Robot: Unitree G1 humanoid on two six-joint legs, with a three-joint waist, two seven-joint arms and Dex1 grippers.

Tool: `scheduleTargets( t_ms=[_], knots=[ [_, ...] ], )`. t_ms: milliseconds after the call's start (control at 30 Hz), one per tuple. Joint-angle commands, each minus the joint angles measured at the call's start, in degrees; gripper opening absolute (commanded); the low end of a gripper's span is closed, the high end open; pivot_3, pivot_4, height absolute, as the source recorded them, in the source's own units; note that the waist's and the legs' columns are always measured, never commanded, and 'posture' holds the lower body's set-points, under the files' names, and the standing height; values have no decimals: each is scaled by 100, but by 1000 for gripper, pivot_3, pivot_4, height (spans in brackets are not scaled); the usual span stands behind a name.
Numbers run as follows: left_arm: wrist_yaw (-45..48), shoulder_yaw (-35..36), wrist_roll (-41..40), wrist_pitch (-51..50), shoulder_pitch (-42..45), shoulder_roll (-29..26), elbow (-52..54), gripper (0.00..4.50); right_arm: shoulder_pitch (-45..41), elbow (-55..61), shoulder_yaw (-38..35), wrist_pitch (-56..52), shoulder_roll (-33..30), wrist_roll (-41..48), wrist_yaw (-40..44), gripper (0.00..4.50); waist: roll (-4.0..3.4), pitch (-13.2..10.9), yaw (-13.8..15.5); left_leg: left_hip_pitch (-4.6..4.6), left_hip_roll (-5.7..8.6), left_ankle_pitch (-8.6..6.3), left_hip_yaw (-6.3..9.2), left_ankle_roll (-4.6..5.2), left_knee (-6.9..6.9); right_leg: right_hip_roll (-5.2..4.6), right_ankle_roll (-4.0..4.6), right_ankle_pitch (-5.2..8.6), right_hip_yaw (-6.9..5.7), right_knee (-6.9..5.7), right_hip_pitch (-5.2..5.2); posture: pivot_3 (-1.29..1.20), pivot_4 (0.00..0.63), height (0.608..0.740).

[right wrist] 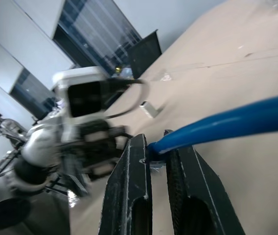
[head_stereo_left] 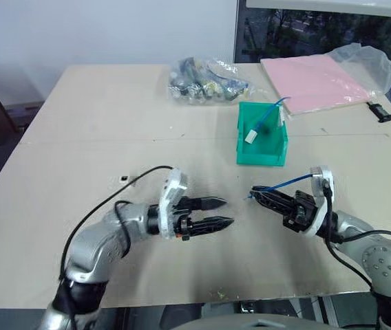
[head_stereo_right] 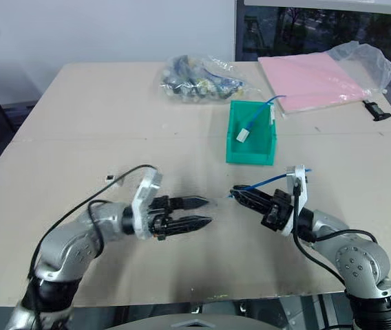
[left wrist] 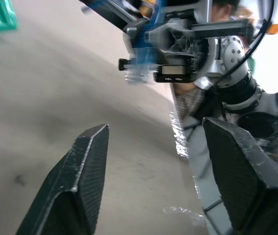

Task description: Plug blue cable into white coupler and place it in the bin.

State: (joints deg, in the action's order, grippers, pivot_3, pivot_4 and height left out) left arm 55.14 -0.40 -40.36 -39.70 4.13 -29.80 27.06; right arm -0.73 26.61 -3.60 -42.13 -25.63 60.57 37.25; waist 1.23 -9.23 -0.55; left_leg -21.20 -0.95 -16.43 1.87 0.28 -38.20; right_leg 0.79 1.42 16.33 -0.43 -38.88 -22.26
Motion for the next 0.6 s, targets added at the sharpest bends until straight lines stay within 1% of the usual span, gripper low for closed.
scheduleTargets(
  t_ms=[33,133,200,300,367,500,600],
  knots=[
    [-950,327,822,989,-340,232,731,3205,-78,-102,-201,267,25,-135,131,0,-1,-1,36,0,0,0,0,0,-1,-1,0,0,0,0,0,0,150,740],
    [-2291,622,2166,2024,-682,645,945,3205,-187,-395,-104,425,75,-377,266,0,-1,-1,62,2,1,0,-6,1,-3,-1,0,0,4,1,1,0,150,740],
    [-2995,828,2791,2388,-1001,891,999,3205,-250,-499,-41,463,88,-478,352,0,-1,0,70,5,1,0,-12,1,-3,0,-1,-1,10,1,2,0,150,740],
    [-3799,1212,3106,2426,-1479,1336,937,3205,-372,-632,22,484,106,-602,453,0,-2,0,57,9,0,-2,-20,4,0,0,-2,-1,15,0,1,0,150,740],
    [-4067,1348,3359,2496,-1638,1421,624,3205,-483,-736,63,472,123,-670,528,0,-2,0,73,6,0,-6,-22,10,0,-1,-2,-2,16,1,0,0,150,740],
    [-4373,1246,3687,2727,-1513,1505,-202,3205,-670,-932,158,483,130,-858,717,0,-2,0,150,7,0,-6,-19,11,-1,0,-2,-2,11,0,0,0,150,740],
    [-4495,1164,3806,2977,-1462,1595,-605,3205,-743,-1001,139,494,155,-926,755,0,-1,1,140,2,0,-8,-23,15,-9,-2,-5,-4,13,2,1,0,150,740]
  ],
)
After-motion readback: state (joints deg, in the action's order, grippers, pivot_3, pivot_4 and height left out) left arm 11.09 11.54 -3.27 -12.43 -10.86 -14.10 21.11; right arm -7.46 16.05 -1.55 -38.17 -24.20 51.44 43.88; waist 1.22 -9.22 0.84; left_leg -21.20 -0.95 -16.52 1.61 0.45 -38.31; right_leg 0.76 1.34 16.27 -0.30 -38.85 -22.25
